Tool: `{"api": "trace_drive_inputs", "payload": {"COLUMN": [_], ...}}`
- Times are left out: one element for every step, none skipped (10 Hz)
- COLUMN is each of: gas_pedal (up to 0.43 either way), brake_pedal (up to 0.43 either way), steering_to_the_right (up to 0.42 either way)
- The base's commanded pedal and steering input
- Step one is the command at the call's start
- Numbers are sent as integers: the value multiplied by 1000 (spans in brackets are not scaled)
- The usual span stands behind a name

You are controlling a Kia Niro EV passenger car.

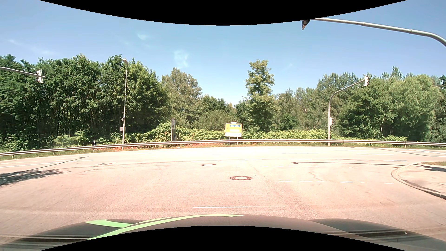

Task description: Follow the waypoints while adhering to traffic rules and regulations

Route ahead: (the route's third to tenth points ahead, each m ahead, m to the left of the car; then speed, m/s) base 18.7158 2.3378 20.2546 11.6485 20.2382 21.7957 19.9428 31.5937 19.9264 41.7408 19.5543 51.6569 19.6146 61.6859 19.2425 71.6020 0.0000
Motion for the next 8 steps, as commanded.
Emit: {"api": "trace_drive_inputs", "payload": {"gas_pedal": [0, 0, 0, 0, 0, 0, 0, 0], "brake_pedal": [366, 372, 372, 372, 372, 366, 366, 366], "steering_to_the_right": [-24, -24, -24, -24, -24, -24, -24, -24]}}
